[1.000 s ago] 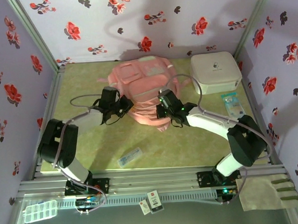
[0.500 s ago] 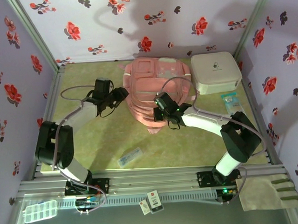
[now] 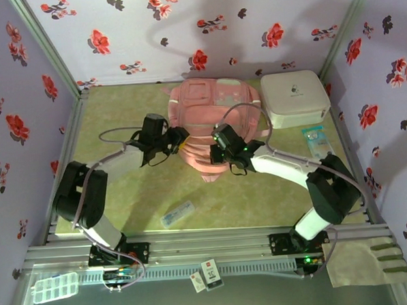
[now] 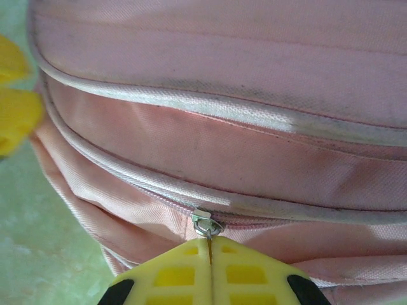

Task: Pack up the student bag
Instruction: Zip the student bag at the top-center of the table.

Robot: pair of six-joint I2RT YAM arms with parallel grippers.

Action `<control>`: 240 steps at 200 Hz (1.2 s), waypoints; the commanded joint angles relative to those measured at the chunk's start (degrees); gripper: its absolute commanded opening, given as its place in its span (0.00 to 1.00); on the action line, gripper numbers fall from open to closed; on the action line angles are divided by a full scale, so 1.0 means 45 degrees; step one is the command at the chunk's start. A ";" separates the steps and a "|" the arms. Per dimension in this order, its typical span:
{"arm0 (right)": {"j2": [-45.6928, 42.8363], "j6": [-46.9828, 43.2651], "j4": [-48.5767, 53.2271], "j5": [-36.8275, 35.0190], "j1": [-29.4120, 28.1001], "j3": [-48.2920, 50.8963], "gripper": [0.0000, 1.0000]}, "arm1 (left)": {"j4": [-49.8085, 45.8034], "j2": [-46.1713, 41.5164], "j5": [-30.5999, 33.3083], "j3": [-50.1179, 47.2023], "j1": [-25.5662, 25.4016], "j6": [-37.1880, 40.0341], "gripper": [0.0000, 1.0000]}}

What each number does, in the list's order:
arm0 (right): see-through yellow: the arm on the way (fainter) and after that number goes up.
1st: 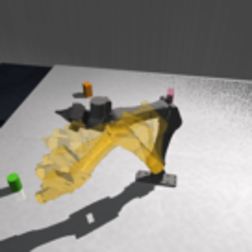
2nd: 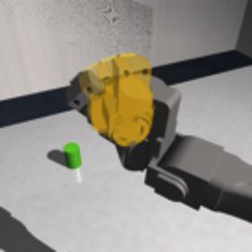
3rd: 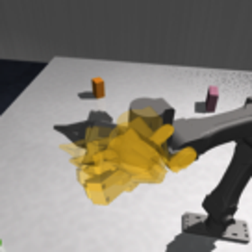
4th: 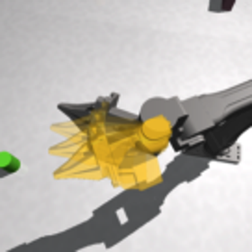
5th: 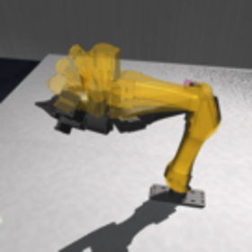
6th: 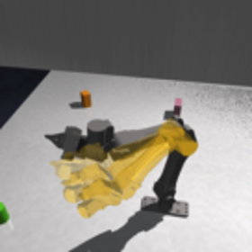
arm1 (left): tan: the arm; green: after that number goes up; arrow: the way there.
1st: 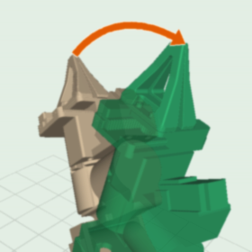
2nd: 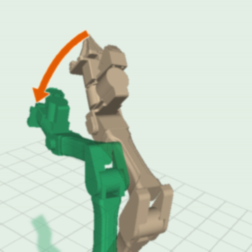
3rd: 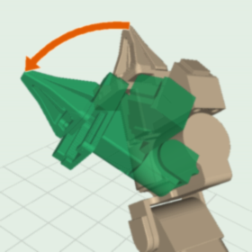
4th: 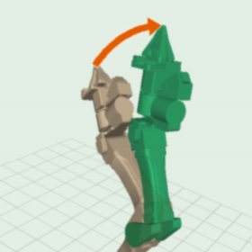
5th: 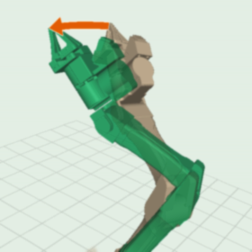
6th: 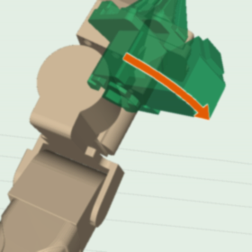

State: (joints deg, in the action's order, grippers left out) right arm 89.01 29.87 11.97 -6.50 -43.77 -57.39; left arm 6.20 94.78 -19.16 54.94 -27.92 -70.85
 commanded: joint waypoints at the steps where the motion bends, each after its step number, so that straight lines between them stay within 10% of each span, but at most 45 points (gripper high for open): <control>1: -0.0692 0.0162 -0.0160 0.0589 0.0022 0.0040 0.00 | 0.0977 0.0457 -0.0381 -0.0186 -0.0259 -0.0885 0.37; 127: -0.0523 0.0411 -0.0291 0.0591 0.0040 0.0080 0.00 | -0.1024 -0.0877 0.1098 -0.0211 -0.0931 -0.0018 0.40; 240: -0.0580 0.0531 -0.0471 0.0798 0.0069 0.0225 0.00 | 0.1221 0.0540 0.0673 -0.0284 -0.1204 -0.1451 0.37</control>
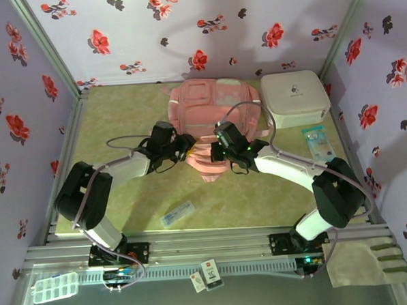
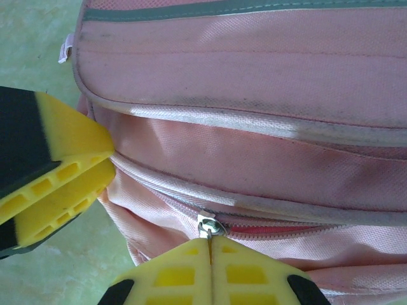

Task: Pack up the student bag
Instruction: Zip the student bag at the top-center of the table.

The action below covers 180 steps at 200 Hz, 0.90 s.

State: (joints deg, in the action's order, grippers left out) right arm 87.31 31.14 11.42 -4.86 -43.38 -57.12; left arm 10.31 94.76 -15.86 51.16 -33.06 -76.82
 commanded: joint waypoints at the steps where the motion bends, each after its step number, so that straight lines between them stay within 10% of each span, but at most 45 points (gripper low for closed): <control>1: -0.0202 0.0239 -0.0340 0.0435 -0.0014 0.0161 0.00 | 0.0308 0.0564 -0.0055 0.0571 -0.0069 -0.0121 0.36; 48: -0.0150 0.0156 -0.0302 0.0361 -0.0009 0.0267 0.00 | 0.0501 0.1295 0.0103 0.1121 0.0094 -0.0161 0.28; 89: -0.0198 -0.0164 0.0502 -0.1267 0.0000 0.0428 0.00 | -0.0027 0.1030 0.0632 0.1443 0.0454 0.0407 0.00; 135: 0.0158 -0.0006 0.2574 -0.3753 0.1128 0.0153 0.00 | -0.1028 -0.0072 0.0835 0.0735 0.1169 0.1276 0.00; 180: 0.0436 -0.1093 0.1816 -0.1693 0.1690 -0.0160 0.00 | -0.1526 -0.1286 0.0790 -0.0365 0.2028 0.1713 0.00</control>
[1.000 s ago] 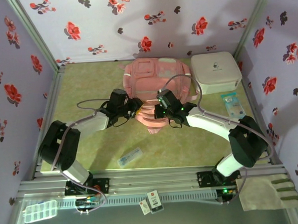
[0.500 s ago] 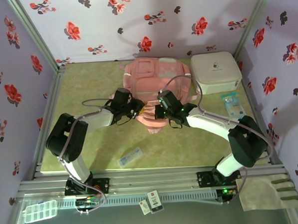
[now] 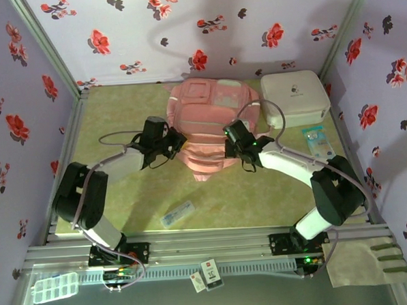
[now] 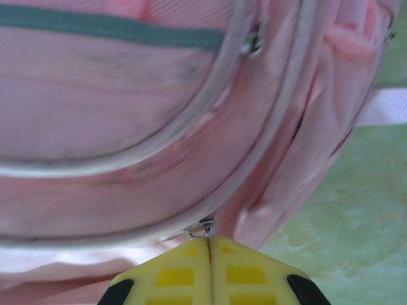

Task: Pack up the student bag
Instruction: Zip the student bag at the top-center of the table.

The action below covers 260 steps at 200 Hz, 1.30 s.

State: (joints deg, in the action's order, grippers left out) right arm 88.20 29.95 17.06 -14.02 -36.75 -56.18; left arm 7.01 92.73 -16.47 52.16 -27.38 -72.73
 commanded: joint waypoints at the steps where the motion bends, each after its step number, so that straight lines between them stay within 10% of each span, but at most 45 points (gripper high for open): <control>1: 0.0250 -0.0853 0.0544 0.0391 0.0218 -0.0368 0.00 | -0.0813 -0.0847 0.0926 -0.0602 0.0778 0.0827 0.00; 173: 0.2806 -0.4975 -0.1026 0.1512 0.2325 -0.3535 0.00 | -0.5935 -0.2260 -0.1535 0.0427 0.2693 0.6786 0.00; 260: 0.4647 -0.2859 -0.0058 -0.0190 0.3089 -0.5655 0.00 | -0.6502 -0.1546 -0.1969 0.1142 0.2805 0.7641 0.00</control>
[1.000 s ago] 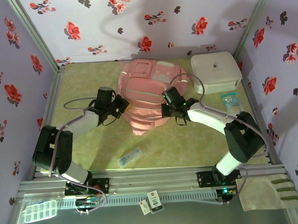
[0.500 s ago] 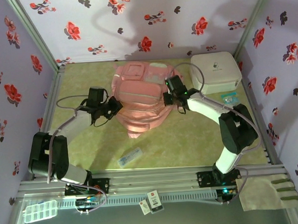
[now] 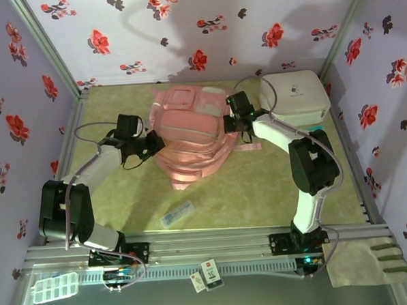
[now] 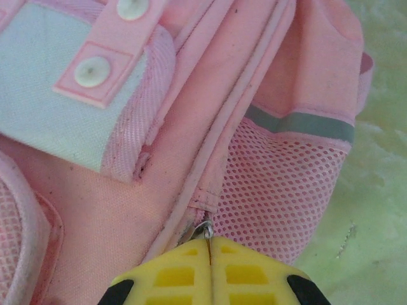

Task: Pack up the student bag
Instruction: Zip the student bag at the top-center of the table, then unzip the student bag at the top-center of the table.

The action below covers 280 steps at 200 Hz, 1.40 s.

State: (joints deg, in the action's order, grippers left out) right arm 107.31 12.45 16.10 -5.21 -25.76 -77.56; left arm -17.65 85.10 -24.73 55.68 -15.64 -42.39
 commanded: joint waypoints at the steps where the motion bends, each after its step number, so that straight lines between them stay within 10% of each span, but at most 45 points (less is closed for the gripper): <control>1: 0.0407 0.1037 0.0174 -0.2116 0.0646 -0.0927 0.00 | -0.1021 0.0160 -0.0141 0.0370 0.0195 0.0892 0.00; 19: 0.0258 0.1221 0.0560 -0.1150 0.0644 -0.1092 0.00 | -0.0787 0.0190 -0.0153 0.0380 0.0213 0.0686 0.00; 47: -0.0934 0.1383 0.0166 0.1329 0.0636 -0.0144 0.37 | -0.0321 0.0090 -0.0553 0.0380 0.0197 0.0075 0.00; 120: -0.3299 0.3772 -0.3302 0.6049 0.0107 0.3221 0.74 | -0.0355 -0.0316 -0.0185 0.0251 0.0206 -0.0312 0.12; 159: -0.2880 0.3595 -0.3279 0.5973 -0.0524 0.2906 0.82 | -0.2179 -0.1260 0.0886 0.0846 0.0240 0.0367 0.44; 280: -0.0585 0.4061 -0.3694 0.5258 -0.0565 0.1151 0.86 | -0.0081 -0.3207 0.1983 -0.1255 -0.1251 -0.0849 0.85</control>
State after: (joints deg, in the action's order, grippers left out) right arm 103.59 30.48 0.43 20.38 -28.36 -70.11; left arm -23.75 71.75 -16.47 52.73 -19.42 -43.18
